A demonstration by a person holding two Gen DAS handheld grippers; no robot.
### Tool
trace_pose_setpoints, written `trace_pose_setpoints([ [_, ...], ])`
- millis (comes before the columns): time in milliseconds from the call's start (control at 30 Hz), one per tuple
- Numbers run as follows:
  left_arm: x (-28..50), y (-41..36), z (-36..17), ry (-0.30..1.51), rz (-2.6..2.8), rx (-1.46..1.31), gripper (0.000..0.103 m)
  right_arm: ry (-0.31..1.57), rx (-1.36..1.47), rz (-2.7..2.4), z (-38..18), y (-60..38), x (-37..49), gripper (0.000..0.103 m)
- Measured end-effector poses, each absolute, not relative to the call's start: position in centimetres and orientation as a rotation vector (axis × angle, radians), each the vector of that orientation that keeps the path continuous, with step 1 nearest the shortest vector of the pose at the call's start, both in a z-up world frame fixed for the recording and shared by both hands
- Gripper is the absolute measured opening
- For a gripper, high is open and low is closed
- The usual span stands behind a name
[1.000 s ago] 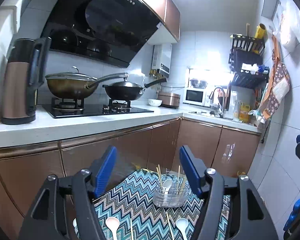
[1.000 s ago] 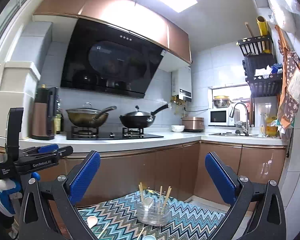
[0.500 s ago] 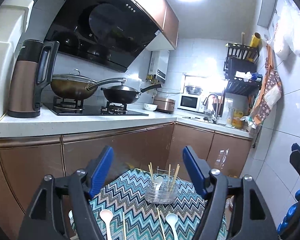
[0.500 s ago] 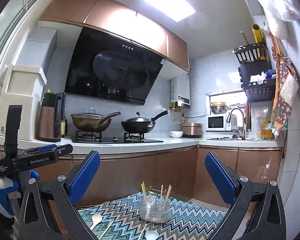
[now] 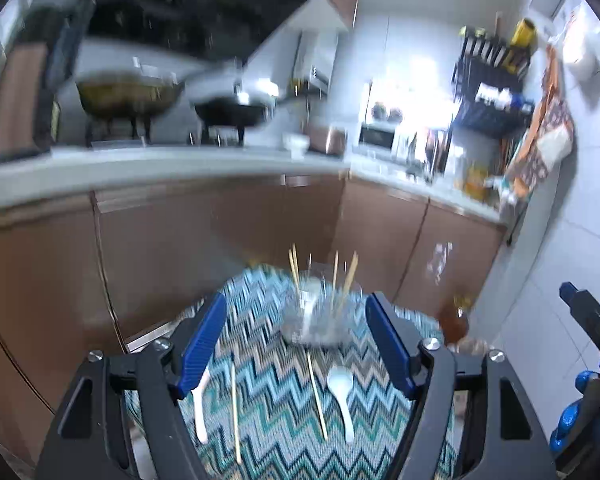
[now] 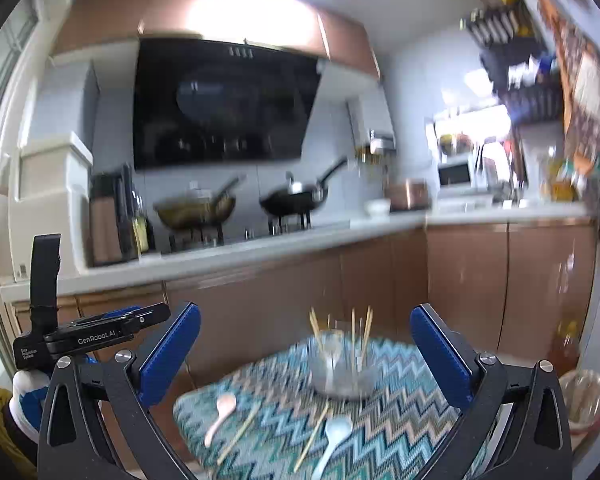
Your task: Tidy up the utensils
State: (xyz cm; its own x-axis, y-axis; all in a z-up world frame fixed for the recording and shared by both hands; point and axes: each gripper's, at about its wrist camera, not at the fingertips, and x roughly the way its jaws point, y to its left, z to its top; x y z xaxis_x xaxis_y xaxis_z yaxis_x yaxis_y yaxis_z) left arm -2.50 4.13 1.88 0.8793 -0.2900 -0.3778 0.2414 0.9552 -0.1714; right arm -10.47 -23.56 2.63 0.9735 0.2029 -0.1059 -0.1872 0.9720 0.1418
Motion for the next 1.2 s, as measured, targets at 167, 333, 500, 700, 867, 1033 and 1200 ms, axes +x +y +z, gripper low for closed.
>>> trace_pose_setpoints([
  [167,2.6,2.2,-3.6,0.607,-0.31,-0.09,0.07,0.279,0.164,0.211,-1.3,-24.8,-5.6,0.103],
  [333,7.0,0.1,-8.2,0.771,-0.346,-0.069,0.07,0.445,0.207,0.219,-5.7,-26.3,-0.5,0.099],
  [500,11.5,-1.9,-12.6,0.926,-0.377,-0.073,0.067,0.623,0.238,0.251,-10.5,-27.5,4.6,0.079],
  [700,16.6,-3.5,-16.3,1.066,-0.4,-0.092,0.052,0.794,0.261,0.313,-15.8,-28.3,9.9,0.064],
  [867,19.8,-5.1,-18.3,1.149,-0.426,-0.087,0.045,0.875,0.284,0.364,-18.4,-28.4,12.9,0.056],
  [1033,22.2,-6.5,-20.2,1.219,-0.426,-0.079,0.033,0.944,0.286,0.407,-20.7,-28.0,16.1,0.049],
  [1200,23.8,-7.7,-21.7,1.264,-0.418,-0.062,0.022,1.005,0.275,0.452,-22.8,-27.6,18.5,0.044],
])
